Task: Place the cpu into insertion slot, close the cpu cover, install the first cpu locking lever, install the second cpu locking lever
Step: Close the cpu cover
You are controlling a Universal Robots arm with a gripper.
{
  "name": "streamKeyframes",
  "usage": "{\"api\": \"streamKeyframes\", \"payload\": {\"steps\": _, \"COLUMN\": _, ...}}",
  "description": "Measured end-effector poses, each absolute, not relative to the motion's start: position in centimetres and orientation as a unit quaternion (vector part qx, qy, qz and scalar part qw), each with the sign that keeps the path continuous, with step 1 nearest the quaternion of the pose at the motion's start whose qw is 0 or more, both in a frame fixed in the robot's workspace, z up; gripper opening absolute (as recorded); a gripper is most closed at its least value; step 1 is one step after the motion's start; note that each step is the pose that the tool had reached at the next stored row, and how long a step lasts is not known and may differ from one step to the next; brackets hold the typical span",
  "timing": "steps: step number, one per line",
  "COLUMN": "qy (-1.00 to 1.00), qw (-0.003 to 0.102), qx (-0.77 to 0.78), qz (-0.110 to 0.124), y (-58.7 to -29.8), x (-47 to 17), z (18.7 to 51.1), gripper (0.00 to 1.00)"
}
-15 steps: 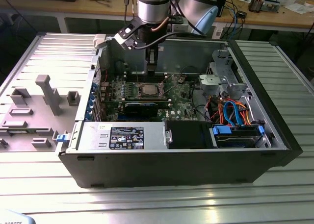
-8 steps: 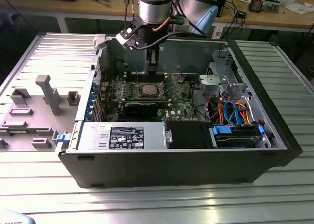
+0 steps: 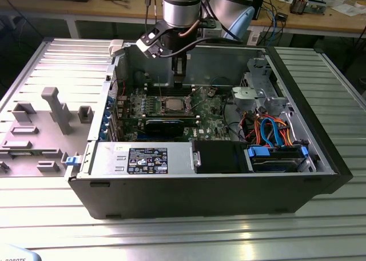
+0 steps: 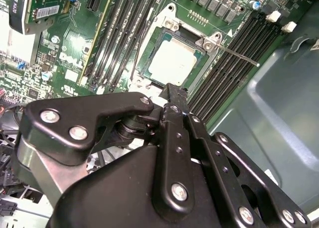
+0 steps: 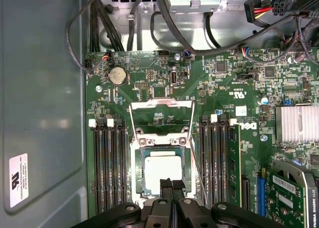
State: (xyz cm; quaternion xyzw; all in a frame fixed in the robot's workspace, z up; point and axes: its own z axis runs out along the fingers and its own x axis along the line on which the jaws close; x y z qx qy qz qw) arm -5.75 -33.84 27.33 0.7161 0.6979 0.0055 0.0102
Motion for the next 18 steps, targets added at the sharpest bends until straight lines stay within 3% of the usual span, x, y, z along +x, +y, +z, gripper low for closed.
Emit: {"api": "streamKeyframes", "payload": {"steps": 18, "qy": 0.698, "qw": 0.011, "qx": 0.716, "qz": 0.005, "y": -33.82, "x": -5.33, "z": 27.33, "gripper": 0.11}}
